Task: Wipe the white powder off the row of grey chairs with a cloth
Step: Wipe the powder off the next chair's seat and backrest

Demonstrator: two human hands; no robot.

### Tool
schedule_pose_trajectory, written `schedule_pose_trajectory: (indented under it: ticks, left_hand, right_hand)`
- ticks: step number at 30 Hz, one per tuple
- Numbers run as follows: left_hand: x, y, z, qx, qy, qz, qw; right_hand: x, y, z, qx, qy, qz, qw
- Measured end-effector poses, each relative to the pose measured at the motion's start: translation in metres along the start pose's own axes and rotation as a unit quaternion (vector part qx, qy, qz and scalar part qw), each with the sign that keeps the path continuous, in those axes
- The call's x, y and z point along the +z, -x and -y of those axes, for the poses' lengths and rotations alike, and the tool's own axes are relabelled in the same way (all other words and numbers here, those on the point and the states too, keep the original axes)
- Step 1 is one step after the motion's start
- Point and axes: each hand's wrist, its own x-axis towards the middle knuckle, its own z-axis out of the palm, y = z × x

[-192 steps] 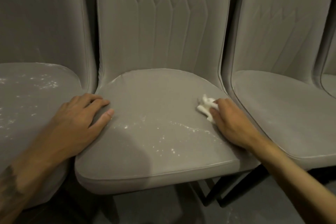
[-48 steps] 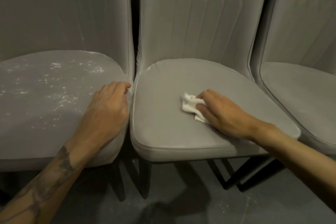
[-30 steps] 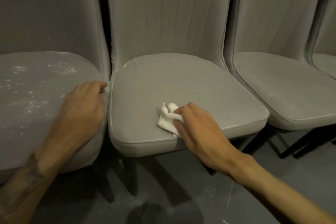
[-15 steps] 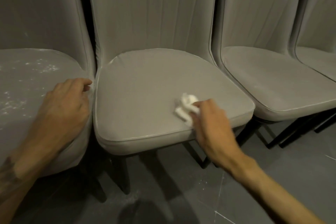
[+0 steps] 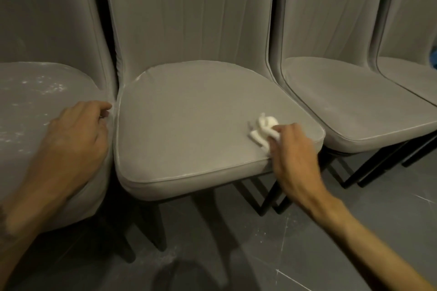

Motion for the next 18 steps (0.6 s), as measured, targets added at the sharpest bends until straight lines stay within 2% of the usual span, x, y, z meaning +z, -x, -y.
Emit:
schedule_pose_trajectory:
  ticks: [3,5,7,10,14,18]
  left_hand:
    - [0.000,0.000,0.001,0.000,-0.003,0.001,1.000]
    - [-0.001,0.000,0.003,-0.003,-0.010,0.002,1.000]
    - [-0.003,0.000,0.002,-0.007,-0.015,0.006,1.000]
    - [-0.004,0.001,-0.002,-0.010,-0.013,0.000,1.000]
    - [-0.004,0.004,-0.004,0.001,-0.007,-0.012,1.000]
    - [-0.003,0.006,-0.006,0.001,0.010,0.000,1.000]
  right_hand:
    - [0.010,0.004,0.050,-0.062,-0.038,0.040,0.997]
    - [0.004,-0.002,0.054,-0.096,-0.041,0.066,0.992]
    - [-0.005,-0.005,0.039,-0.082,-0.044,0.072,0.993]
    - [-0.004,0.002,0.035,-0.035,-0.014,0.035,0.999]
    - [0.015,0.015,0.102,-0.089,-0.039,0.024,0.995]
    - [0.032,0.006,0.175,-0.179,-0.071,0.087,0.977]
